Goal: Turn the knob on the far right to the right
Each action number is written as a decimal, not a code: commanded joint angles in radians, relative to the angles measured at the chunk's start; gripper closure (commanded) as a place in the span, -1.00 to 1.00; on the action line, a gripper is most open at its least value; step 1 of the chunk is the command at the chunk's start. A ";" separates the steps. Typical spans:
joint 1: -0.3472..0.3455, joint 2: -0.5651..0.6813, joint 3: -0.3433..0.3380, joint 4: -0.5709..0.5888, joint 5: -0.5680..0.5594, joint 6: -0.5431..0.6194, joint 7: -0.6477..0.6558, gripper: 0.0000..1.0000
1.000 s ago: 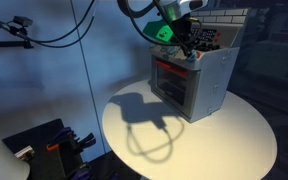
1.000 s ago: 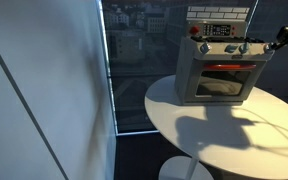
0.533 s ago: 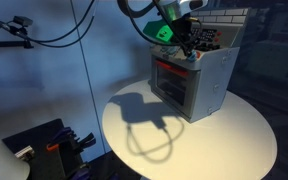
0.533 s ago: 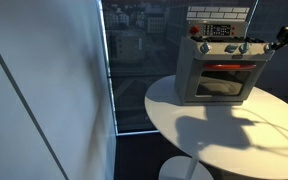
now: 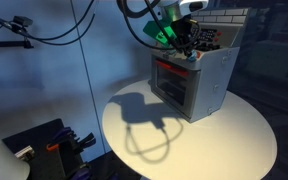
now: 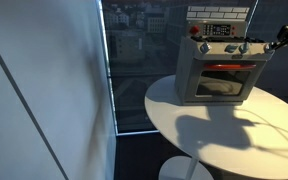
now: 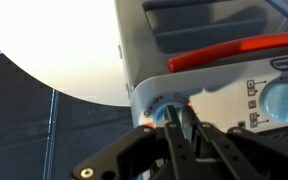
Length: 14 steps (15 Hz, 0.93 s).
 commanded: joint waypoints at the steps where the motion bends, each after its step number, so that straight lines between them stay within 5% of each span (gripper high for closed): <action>1: -0.009 -0.007 -0.006 0.019 0.053 -0.015 0.017 0.90; 14: -0.009 -0.018 -0.004 0.009 0.221 -0.014 0.014 0.91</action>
